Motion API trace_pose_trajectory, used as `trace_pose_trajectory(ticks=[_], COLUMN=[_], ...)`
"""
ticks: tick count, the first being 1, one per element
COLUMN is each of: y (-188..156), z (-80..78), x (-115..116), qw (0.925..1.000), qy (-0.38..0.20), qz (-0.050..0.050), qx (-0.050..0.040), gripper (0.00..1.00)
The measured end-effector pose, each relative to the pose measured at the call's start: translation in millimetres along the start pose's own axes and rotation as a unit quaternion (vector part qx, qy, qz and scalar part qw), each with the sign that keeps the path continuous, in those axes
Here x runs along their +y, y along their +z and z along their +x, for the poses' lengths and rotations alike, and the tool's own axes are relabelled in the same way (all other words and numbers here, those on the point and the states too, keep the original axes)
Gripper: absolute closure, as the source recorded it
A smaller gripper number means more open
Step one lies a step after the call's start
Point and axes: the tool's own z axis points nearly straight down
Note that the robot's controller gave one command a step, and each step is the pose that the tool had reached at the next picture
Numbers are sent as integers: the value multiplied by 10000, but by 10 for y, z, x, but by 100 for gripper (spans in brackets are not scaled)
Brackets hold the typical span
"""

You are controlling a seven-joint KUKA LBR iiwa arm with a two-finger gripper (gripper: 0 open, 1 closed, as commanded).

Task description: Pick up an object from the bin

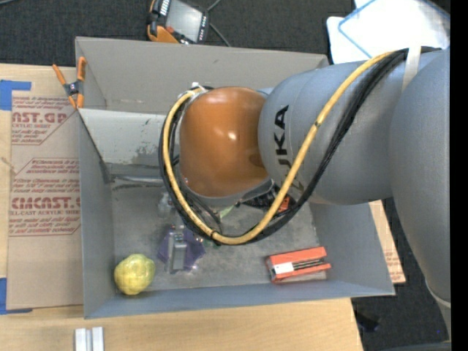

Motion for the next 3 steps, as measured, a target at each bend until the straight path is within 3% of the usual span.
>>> trace_pose_trajectory(ticks=[1,2,3], y=[-36,1336,454], z=[-21,13,-525], x=[-11,426,-898], qw=[10000,9974,9963], qy=[12,-718,-856], qz=[-8,-24,-13], qx=[-36,-90,-93], gripper=[0,0,0])
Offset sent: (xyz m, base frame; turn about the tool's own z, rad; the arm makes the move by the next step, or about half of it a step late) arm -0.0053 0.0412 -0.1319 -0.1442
